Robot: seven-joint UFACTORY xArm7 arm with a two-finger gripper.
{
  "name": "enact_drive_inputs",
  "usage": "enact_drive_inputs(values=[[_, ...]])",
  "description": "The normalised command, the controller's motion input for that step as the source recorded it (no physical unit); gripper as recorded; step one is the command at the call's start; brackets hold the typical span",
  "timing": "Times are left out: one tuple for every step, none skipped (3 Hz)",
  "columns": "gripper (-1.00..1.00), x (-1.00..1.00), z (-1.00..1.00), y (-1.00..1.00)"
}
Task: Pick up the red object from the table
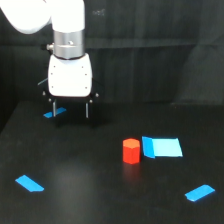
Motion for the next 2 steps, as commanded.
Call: enact_drive_inputs(values=[[1.00, 1.00, -0.25, -0.79], [0.94, 0.99, -0.13, -0.85]])
